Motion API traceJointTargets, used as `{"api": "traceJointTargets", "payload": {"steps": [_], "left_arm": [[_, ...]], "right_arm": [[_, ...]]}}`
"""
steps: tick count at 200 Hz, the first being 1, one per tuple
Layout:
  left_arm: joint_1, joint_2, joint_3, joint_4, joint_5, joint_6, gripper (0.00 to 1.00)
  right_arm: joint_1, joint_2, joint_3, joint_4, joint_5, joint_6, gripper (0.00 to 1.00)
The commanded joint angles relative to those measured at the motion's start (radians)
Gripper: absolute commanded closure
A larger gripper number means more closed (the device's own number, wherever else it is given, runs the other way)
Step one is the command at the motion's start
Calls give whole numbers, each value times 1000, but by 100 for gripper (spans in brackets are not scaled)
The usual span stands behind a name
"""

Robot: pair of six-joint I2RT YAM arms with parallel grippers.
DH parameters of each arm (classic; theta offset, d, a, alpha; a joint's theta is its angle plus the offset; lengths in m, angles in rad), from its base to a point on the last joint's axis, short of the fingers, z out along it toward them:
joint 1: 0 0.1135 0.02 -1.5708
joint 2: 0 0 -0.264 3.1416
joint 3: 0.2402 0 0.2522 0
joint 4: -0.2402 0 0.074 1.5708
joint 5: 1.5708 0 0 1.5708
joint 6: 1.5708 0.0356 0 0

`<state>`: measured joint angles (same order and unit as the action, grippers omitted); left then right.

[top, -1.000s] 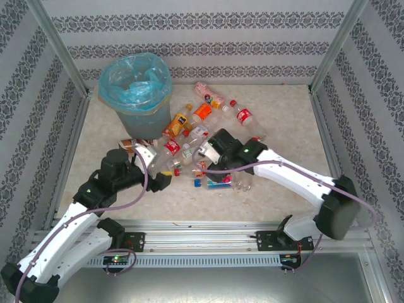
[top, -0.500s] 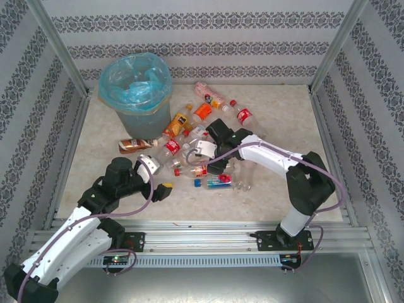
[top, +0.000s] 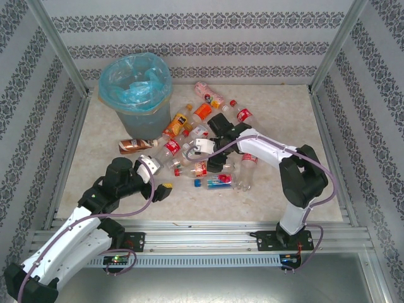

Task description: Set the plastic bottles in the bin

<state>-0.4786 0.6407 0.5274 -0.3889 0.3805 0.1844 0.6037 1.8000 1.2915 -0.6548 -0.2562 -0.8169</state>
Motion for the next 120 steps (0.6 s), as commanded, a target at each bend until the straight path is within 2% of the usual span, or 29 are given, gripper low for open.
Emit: {"api": "traceJointTargets", "payload": {"steps": [1,50,120], "left_arm": [[-9,7,-9,21,-12,27,1],[-9,11,-9,18,-23,26,0],[-9,20,-7,18,-29,24,0]], "right_arm": [[-6,25,16,-34,-32,-43,23],[3,65,3,4,31,-70,23],[-2,117,35,2,41,-97,23]]}}
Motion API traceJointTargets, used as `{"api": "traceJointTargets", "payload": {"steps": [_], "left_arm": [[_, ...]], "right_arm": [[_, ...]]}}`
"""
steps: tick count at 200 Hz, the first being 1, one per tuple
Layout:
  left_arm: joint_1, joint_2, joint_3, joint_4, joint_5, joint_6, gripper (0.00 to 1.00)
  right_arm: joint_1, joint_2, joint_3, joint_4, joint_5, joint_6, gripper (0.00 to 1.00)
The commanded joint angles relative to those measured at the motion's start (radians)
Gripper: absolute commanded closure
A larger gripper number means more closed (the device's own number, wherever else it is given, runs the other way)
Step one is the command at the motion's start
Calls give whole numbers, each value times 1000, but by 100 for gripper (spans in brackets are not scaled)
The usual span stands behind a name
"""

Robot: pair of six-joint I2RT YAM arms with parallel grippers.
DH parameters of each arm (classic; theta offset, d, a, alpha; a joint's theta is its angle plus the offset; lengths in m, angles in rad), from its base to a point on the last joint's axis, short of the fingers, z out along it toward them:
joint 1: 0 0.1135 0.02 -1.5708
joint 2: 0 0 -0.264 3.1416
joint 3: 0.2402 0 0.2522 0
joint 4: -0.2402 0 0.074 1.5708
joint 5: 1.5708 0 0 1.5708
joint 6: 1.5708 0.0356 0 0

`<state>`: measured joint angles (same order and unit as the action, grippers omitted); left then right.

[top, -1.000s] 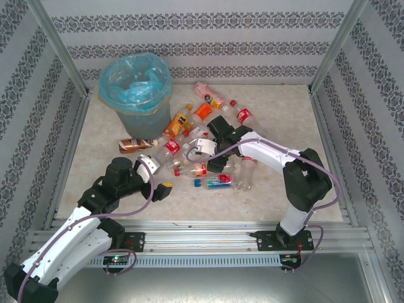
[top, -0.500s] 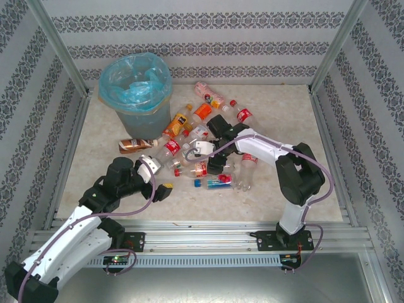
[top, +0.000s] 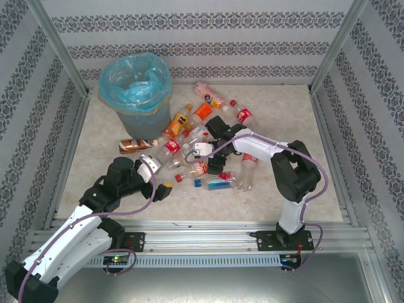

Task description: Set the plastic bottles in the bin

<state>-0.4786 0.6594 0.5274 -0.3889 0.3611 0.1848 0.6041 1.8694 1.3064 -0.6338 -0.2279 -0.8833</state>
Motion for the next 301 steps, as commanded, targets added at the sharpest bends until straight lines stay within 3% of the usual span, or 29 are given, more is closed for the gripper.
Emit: {"api": "traceJointTargets", "payload": {"steps": [1,112,146,182,246,301], "left_arm": [[-9,2,-7,18,-10,24,0],[-10,16,-5,21,-12,22,0],[-9,7,-3,18,-20,21,0],[-9,-8,3,16,-40,11,0],[-9,-99,58,44,-103,-77,1],[-10,-88,268,-57,-207,-200,5]], "right_arm": [[-4,49,20,-19,12,-31,23],[-10,104,51,-9,42,-69,24],[-10,95,68,-35,54,-77,40],[-11,33,43,-41,88,-83,51],[9,-171,-14,-46,115,-18,53],[64,-284,6,-115,205,183,54]]}}
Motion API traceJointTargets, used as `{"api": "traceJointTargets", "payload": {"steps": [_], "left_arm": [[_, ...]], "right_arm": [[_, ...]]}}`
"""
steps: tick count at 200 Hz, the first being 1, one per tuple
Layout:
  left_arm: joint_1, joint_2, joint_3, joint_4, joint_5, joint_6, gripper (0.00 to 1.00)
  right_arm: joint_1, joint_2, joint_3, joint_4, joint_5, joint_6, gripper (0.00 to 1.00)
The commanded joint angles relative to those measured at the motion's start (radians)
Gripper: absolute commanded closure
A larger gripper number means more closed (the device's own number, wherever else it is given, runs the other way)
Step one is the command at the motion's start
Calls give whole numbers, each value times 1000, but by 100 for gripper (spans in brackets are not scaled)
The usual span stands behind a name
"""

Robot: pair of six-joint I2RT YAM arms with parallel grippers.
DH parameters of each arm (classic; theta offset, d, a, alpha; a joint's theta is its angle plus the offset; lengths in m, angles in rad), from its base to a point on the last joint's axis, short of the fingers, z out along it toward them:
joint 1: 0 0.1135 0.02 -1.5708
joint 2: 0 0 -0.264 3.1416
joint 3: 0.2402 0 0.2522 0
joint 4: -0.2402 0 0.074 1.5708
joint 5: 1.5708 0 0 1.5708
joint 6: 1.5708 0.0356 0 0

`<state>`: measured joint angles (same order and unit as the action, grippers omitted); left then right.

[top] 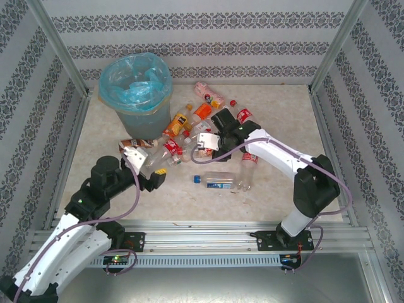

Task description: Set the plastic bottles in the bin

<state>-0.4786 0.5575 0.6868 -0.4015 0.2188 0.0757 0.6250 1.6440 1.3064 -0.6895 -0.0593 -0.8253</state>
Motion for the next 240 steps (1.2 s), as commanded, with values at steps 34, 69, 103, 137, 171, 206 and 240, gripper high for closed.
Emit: {"api": "traceJointTargets", "payload": {"steps": [34,69,103,137,171,206,240], "left_arm": [[-10,100,289,-125,-32,-161,5],[-8,241,460,-198,-29,-239,5],[-8,354,603,-226,97,-379,12],[-7,393,671,-182,189,-485,19],[4,391,675,-113,244,-555,30],[19,390,682,-137,235,-593,34],[26,391,666,-126,216,-614,37]], "right_arm": [[80,-196,-34,52,-33,324,54],[93,-332,-114,289,-125,540,55],[116,-371,-104,361,-200,643,55],[162,-358,-59,344,-228,682,55],[166,-370,-68,384,-275,738,54],[166,-392,-74,392,-297,764,54],[173,-423,-88,391,-319,775,55]]}}
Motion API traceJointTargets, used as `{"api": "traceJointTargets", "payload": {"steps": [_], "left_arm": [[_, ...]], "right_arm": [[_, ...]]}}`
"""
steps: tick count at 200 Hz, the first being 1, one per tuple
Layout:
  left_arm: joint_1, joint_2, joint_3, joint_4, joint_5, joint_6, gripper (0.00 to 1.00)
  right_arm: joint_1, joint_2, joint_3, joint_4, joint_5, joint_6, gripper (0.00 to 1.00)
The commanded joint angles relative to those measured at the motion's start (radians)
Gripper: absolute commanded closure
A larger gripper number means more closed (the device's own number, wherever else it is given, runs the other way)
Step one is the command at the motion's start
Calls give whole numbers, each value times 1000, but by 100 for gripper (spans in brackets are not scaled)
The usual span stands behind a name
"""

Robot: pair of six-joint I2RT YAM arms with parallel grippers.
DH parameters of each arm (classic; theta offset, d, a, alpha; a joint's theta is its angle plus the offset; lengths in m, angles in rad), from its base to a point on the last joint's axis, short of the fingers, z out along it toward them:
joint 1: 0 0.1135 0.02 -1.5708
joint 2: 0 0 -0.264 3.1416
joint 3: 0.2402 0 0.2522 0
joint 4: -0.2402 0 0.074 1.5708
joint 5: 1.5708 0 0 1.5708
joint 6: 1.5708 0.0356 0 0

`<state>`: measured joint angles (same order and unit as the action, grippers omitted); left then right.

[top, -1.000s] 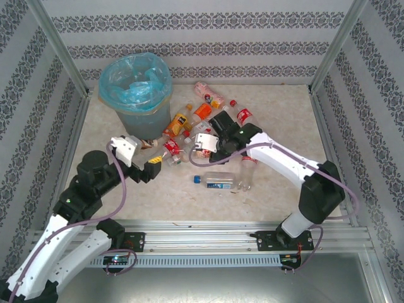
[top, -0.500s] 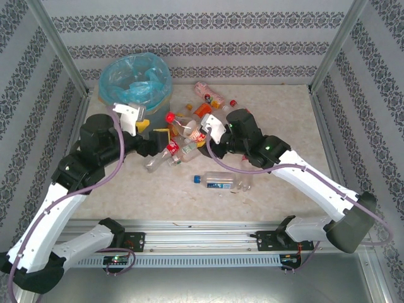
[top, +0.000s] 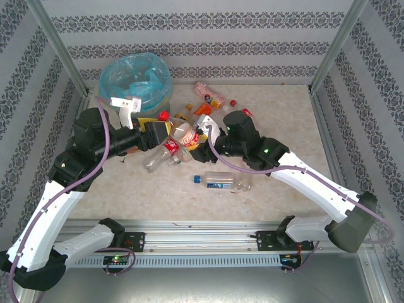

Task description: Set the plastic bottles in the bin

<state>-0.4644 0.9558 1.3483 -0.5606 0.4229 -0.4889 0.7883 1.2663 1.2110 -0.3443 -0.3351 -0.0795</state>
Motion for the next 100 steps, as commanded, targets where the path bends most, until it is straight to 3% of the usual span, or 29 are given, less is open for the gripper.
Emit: {"api": "traceJointTargets", "payload": {"steps": [1,39,100], "left_arm": [[11,-7,4,34,9,-50,36],[13,-40,-38,88,-60,-72,34],[13,-34,-57,195,24,-101,35]], "right_arm": [[9,-46,6,45,-44,30,55],[11,-73,-2,39,-18,27,55],[14,-52,38,-6,-44,0,55]]}}
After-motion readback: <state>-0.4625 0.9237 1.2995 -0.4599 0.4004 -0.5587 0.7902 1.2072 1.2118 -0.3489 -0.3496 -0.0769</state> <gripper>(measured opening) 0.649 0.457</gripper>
